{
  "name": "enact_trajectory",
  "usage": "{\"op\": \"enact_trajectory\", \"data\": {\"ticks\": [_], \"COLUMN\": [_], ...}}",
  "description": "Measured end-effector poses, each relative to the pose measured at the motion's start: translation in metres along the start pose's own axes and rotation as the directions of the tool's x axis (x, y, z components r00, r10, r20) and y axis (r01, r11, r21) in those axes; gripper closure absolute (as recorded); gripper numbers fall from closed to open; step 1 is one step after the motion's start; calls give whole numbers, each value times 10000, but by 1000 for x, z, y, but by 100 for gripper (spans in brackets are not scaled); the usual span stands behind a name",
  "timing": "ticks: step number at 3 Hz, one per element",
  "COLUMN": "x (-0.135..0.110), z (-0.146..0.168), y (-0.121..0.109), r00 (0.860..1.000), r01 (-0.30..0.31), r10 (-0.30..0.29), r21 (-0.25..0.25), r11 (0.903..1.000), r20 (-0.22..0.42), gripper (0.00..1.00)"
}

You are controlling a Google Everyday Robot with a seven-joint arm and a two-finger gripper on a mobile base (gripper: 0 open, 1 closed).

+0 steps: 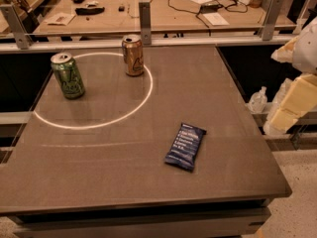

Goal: Knock green can over

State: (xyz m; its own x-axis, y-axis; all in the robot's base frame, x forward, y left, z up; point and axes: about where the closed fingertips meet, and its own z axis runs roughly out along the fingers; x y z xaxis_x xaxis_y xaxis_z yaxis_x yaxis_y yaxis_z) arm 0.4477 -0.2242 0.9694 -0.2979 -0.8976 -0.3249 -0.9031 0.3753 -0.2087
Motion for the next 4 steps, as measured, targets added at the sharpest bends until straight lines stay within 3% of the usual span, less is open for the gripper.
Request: {"op": "enact_trajectory", "data": {"ticks": [1, 2, 3, 4], "x": [-1, 7, -8, -39], "z": [23, 46, 54, 49], "y": [-2, -13, -14, -19], "r00": [9861, 9258, 8185, 6787], "r01": [-847, -1583, -1718, -1384], "r10": [945, 1871, 2263, 2189], "r21": [-761, -1124, -1509, -1707], "r11": [9935, 9810, 9735, 9756], "r20": [1365, 3284, 5280, 7010], "gripper": [0, 0, 0, 0]}}
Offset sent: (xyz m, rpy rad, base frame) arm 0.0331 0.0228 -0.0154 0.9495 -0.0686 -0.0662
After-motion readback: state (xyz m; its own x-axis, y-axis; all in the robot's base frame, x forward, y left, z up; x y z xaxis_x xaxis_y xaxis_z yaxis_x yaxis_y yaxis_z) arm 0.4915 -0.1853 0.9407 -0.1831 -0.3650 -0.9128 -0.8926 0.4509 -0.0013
